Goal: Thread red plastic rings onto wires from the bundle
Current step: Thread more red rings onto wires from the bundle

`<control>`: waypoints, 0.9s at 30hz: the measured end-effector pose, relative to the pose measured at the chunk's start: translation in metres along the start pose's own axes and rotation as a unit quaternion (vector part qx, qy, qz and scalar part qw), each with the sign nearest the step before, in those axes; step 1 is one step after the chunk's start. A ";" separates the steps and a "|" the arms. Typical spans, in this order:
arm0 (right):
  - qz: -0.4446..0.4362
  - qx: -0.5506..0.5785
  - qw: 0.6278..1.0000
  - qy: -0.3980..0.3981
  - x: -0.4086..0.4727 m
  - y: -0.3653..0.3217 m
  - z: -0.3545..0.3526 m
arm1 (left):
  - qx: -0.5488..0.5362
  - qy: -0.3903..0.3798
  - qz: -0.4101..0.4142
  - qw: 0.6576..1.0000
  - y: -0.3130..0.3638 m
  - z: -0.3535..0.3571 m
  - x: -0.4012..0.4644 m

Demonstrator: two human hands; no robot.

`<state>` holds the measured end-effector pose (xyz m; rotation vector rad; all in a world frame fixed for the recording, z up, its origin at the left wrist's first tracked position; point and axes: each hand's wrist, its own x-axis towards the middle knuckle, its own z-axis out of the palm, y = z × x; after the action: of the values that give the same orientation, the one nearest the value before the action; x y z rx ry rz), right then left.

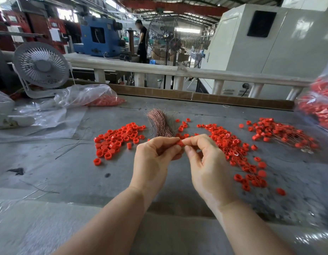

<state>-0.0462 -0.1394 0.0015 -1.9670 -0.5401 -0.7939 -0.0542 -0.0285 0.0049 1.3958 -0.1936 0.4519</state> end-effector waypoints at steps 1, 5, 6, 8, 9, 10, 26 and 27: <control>0.002 -0.001 1.000 -0.001 0.000 0.001 0.000 | 0.000 -0.001 -0.001 1.000 0.000 0.000 0.000; -0.004 -0.007 1.000 0.013 0.000 0.001 0.002 | -0.018 -0.007 -0.009 1.000 0.001 0.000 -0.001; -0.008 -0.009 1.000 0.018 0.000 0.001 0.002 | -0.027 -0.009 -0.012 1.000 0.001 0.000 0.000; -0.011 -0.007 1.000 0.018 0.001 0.002 0.003 | -0.049 -0.011 -0.024 0.998 0.001 0.000 0.000; -0.011 -0.005 1.000 0.015 0.001 0.002 0.003 | -0.059 -0.013 -0.032 0.998 0.000 -0.001 0.000; -0.011 -0.003 1.000 0.012 0.001 0.003 0.002 | -0.069 -0.016 -0.040 0.997 0.000 -0.001 0.001; 0.003 0.040 0.999 0.025 0.004 0.006 -0.002 | -0.116 -0.044 -0.084 0.989 -0.002 -0.004 0.002; -0.002 0.040 0.999 0.025 0.005 0.006 -0.002 | -0.117 -0.046 -0.084 0.988 -0.002 -0.004 0.002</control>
<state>-0.0398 -0.1437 0.0024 -1.8692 -0.5381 -0.8091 -0.0517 -0.0242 0.0030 1.1914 -0.1952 0.2166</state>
